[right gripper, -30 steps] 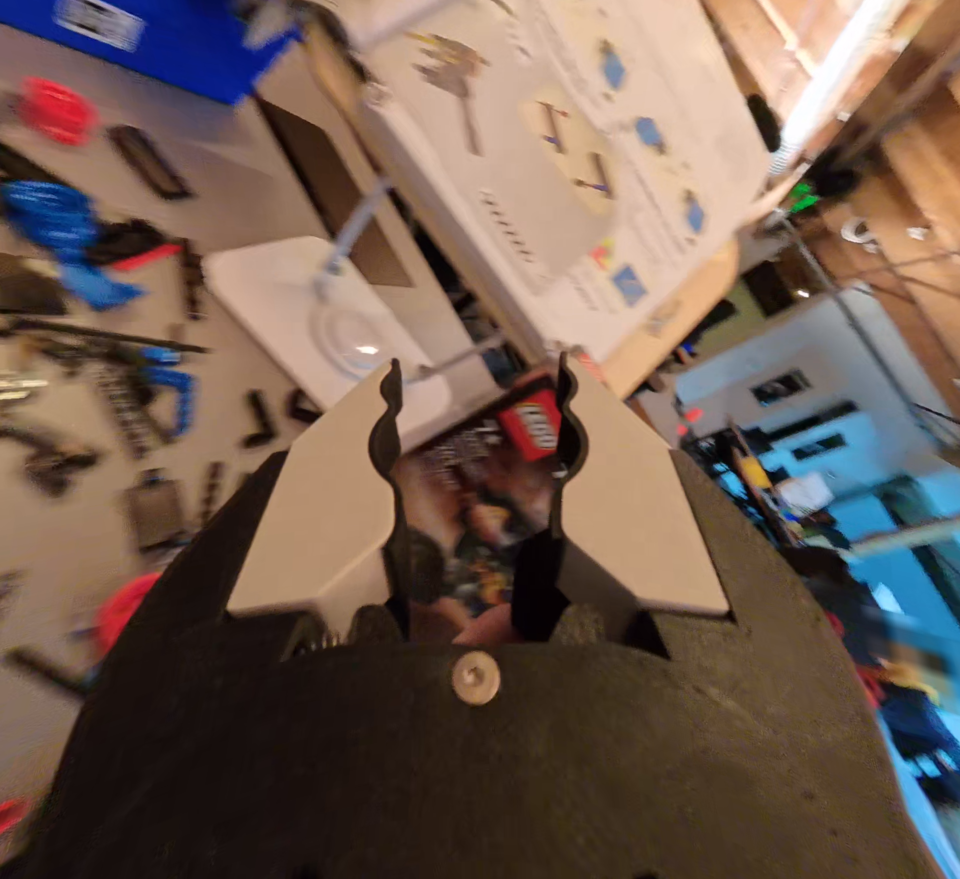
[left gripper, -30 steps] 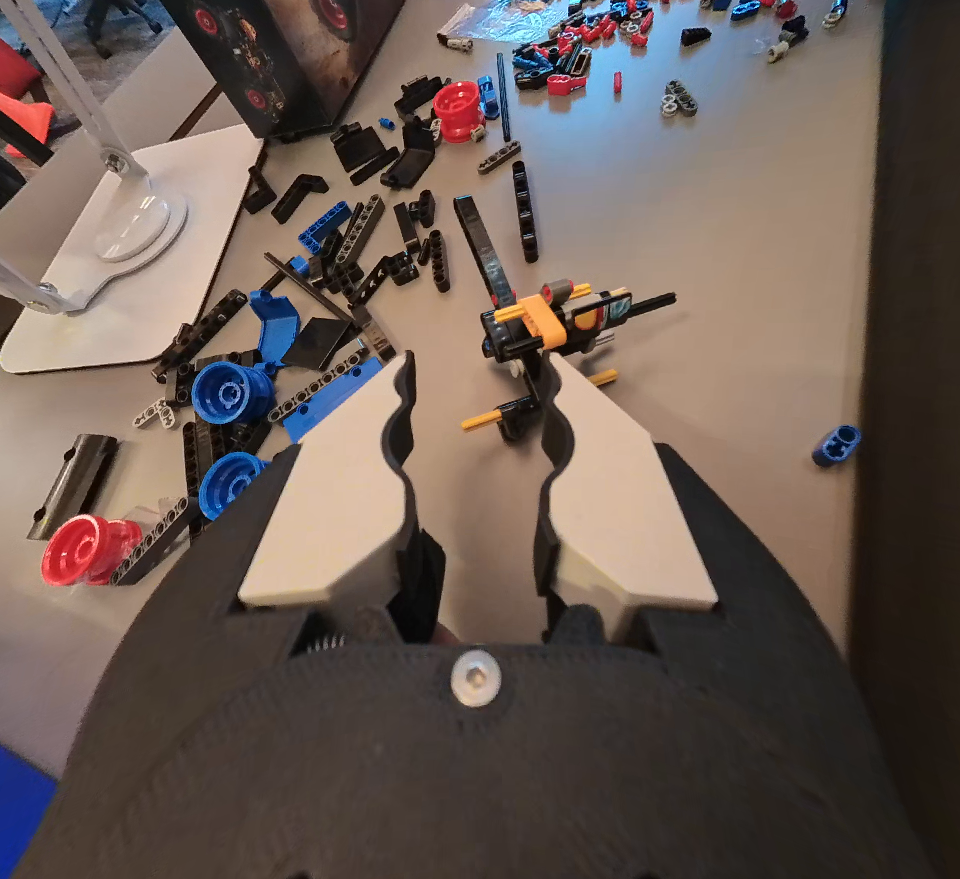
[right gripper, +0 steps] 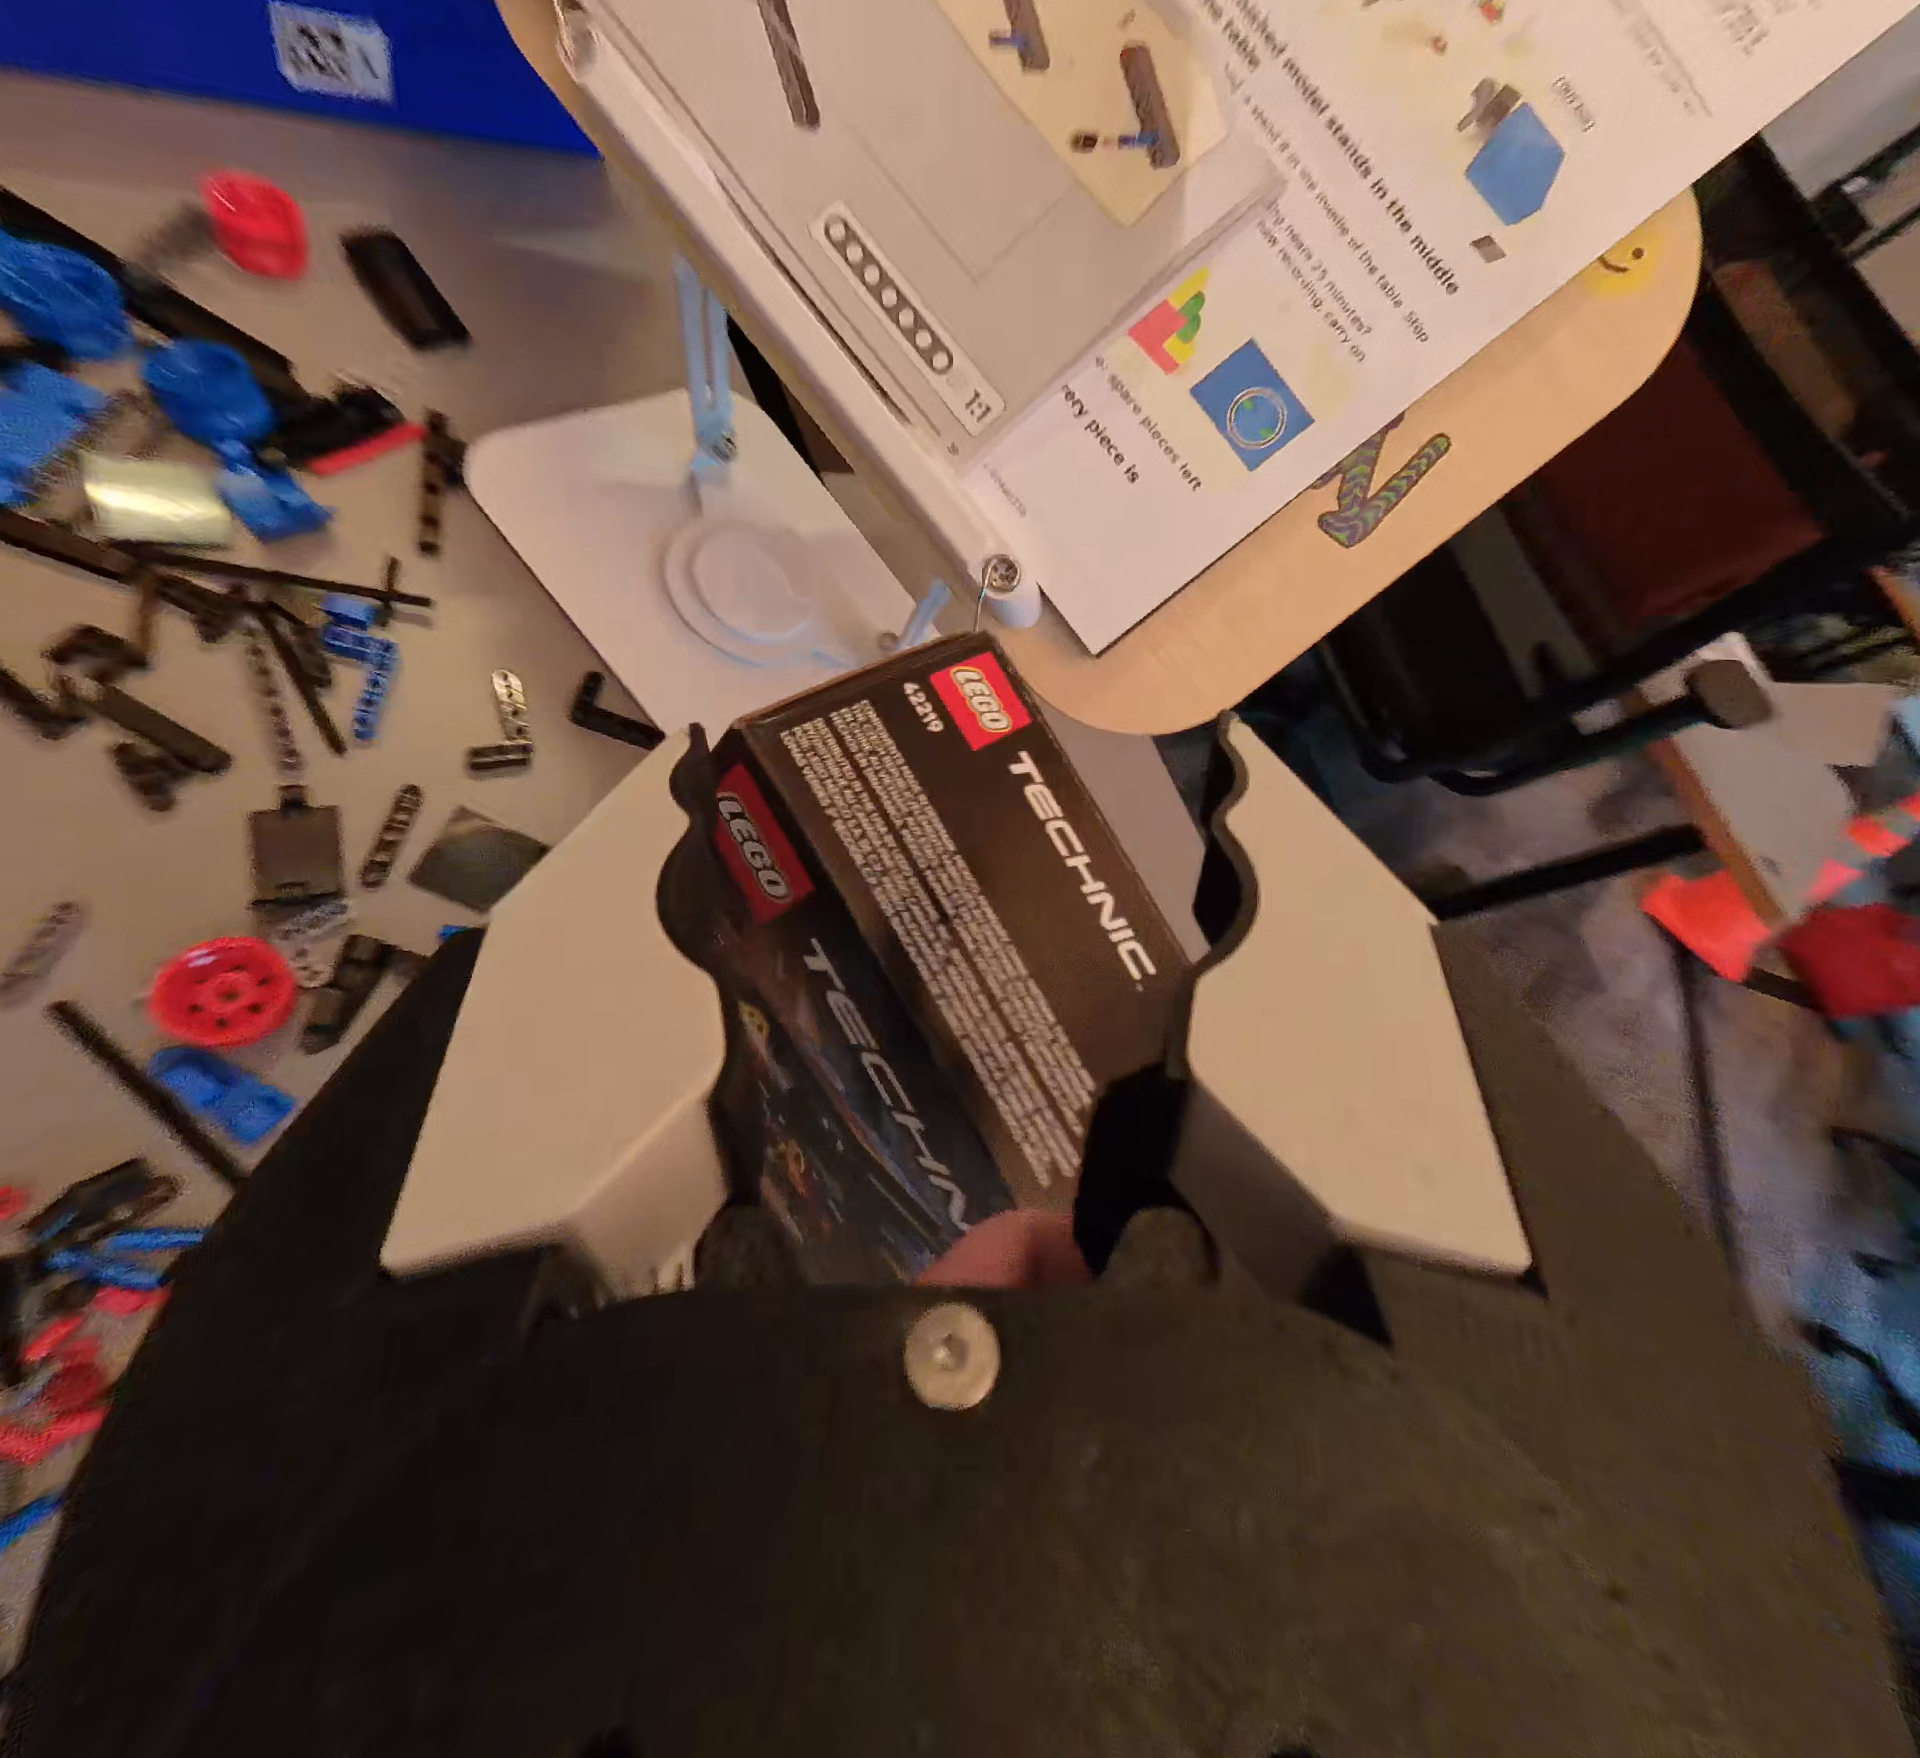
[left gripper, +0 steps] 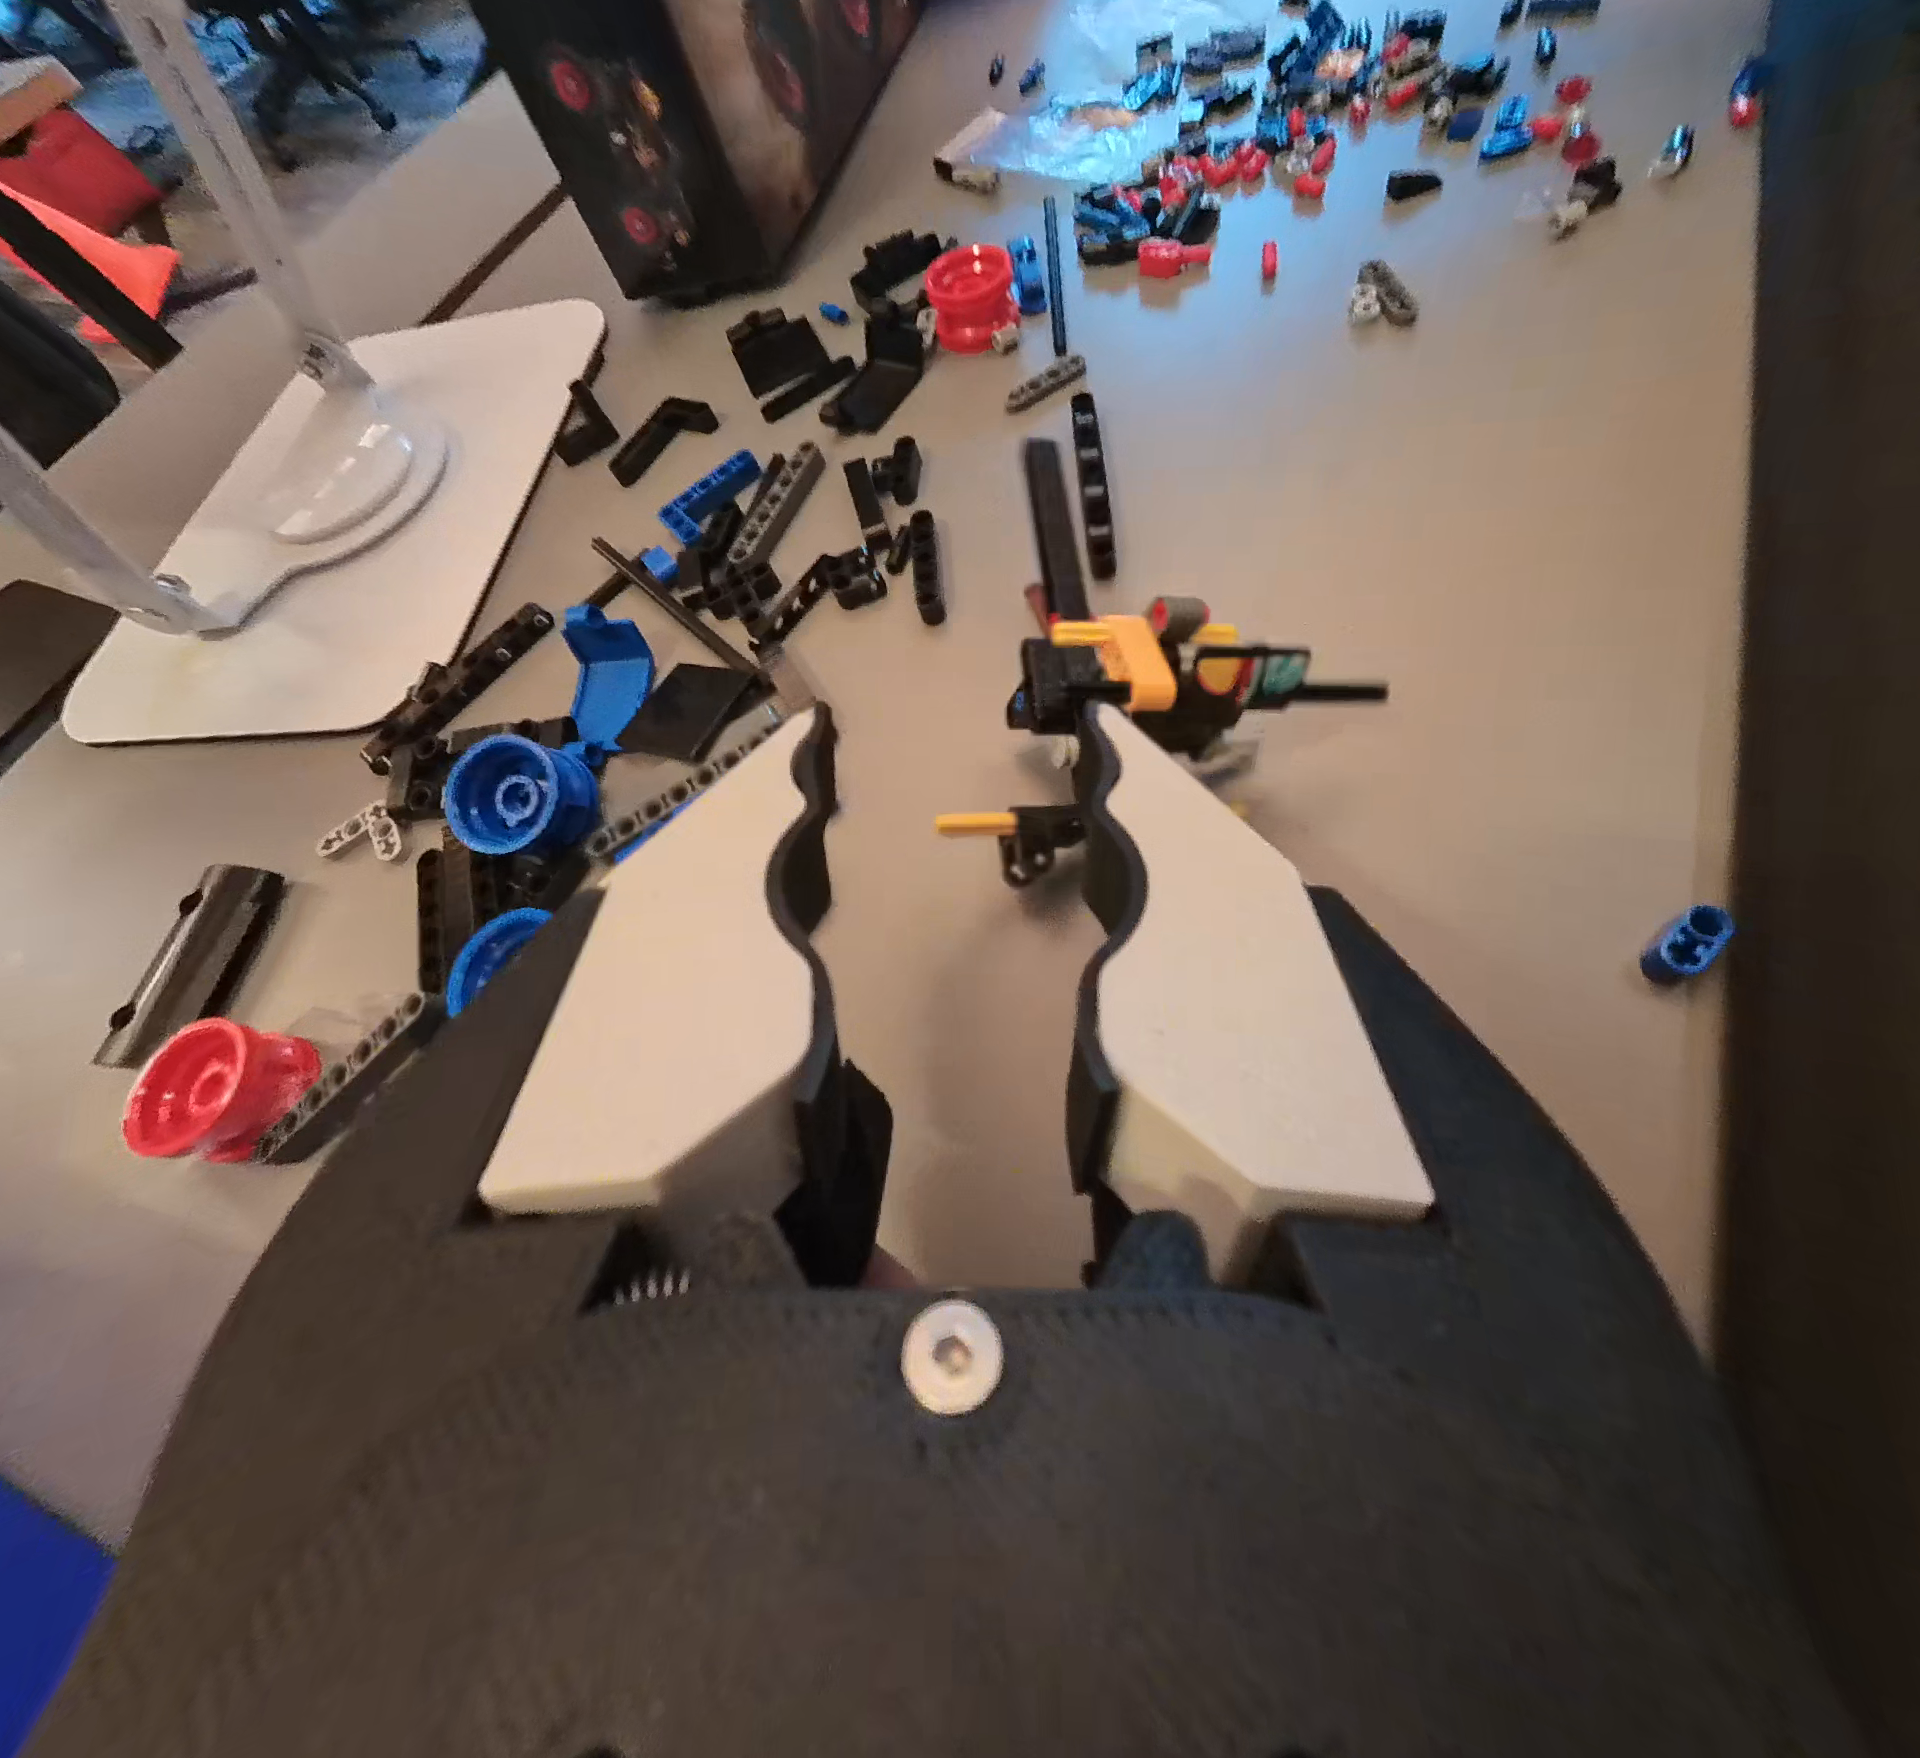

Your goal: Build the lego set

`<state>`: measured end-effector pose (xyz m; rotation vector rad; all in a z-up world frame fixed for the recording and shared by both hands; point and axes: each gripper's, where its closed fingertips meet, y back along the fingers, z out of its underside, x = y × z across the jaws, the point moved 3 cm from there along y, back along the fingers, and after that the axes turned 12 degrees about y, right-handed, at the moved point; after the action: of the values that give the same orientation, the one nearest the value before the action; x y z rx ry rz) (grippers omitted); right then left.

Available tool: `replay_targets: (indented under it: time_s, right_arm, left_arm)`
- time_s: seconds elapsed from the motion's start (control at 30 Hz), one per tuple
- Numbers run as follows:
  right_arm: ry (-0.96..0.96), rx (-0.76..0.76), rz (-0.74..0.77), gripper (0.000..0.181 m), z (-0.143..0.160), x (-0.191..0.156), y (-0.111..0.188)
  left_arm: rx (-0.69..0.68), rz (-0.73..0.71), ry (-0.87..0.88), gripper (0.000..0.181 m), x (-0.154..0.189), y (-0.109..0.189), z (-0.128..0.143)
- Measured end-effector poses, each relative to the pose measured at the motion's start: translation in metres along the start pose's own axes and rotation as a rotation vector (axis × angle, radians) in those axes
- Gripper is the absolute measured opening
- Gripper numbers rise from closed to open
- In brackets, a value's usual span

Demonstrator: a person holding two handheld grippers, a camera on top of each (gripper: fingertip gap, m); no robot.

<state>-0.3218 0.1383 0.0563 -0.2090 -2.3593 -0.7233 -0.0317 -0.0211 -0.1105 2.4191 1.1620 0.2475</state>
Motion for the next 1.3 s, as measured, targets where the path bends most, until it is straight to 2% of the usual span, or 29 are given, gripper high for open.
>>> replay_targets:
  time_s: [0.1, 0.17, 0.3, 0.4, 0.47, 0.63, 0.77, 0.93, 1.07, 1.3]
  right_arm:
    - [0.005, -0.006, -0.073, 0.094, 0.008, 0.009, 0.015]
    - [0.065, -0.112, -0.164, 0.103, 0.023, 0.010, 0.015]
    - [0.132, -0.277, -0.408, 0.112, 0.047, 0.001, 0.003]
    - [0.171, -0.390, -0.516, 0.111, 0.066, -0.003, -0.011]
    - [0.188, -0.415, -0.551, 0.100, 0.072, -0.005, -0.020]
    - [0.200, -0.402, -0.570, 0.090, 0.070, -0.005, -0.023]
    - [0.157, -0.324, -0.570, 0.090, 0.053, -0.001, -0.004]
    - [0.104, -0.240, -0.468, 0.090, 0.034, 0.021, 0.018]
    - [0.096, -0.317, -0.430, 0.090, 0.039, 0.024, 0.020]
    - [0.139, -0.518, -0.410, 0.089, 0.054, 0.015, 0.000]
  left_arm:
    - [0.012, -0.010, 0.003, 0.045, -0.003, -0.003, -0.004]
    - [-0.001, -0.018, -0.002, 0.046, -0.004, -0.006, -0.003]
    - [-0.007, -0.026, 0.012, 0.046, -0.005, -0.009, 0.000]
    - [-0.015, -0.036, 0.008, 0.045, -0.006, -0.010, 0.002]
    - [-0.020, -0.042, 0.010, 0.045, -0.007, -0.010, 0.003]
    - [-0.026, -0.035, 0.016, 0.045, -0.008, -0.011, 0.007]
    - [-0.032, -0.031, 0.001, 0.045, -0.006, -0.012, 0.007]
    - [-0.025, -0.037, -0.002, 0.045, -0.007, -0.011, 0.006]
    - [-0.024, -0.039, -0.004, 0.045, -0.007, -0.010, 0.006]
    - [-0.028, -0.043, -0.009, 0.045, -0.007, -0.010, 0.006]
